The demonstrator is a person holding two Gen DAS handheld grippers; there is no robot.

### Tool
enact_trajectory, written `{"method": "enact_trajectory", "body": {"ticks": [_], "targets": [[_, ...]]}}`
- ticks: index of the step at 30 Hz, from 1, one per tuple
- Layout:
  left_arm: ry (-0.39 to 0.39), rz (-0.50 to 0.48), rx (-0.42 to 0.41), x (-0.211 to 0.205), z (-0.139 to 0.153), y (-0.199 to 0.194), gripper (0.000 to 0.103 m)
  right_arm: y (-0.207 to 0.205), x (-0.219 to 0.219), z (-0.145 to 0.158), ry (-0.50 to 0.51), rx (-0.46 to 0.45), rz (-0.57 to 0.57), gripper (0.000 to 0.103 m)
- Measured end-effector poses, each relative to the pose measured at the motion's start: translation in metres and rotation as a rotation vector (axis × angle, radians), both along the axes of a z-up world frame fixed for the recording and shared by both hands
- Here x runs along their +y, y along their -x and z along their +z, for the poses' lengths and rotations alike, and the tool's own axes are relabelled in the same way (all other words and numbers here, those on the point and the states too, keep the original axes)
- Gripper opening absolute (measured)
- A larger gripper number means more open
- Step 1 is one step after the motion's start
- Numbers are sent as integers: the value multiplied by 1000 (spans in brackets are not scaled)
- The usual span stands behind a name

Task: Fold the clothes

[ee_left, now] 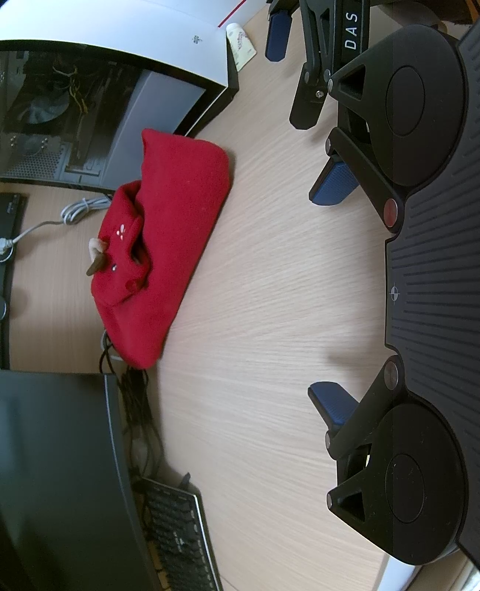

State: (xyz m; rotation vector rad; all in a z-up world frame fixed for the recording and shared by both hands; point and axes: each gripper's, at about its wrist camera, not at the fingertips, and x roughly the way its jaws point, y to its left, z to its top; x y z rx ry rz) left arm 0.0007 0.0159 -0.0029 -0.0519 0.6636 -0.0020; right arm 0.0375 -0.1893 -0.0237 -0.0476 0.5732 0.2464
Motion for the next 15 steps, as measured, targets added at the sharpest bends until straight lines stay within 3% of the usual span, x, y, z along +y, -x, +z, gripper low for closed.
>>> {"method": "enact_trajectory", "body": {"ticks": [15], "targets": [[3, 2, -1, 0, -1, 4, 103, 2, -1, 2, 0, -4, 5, 103]]}}
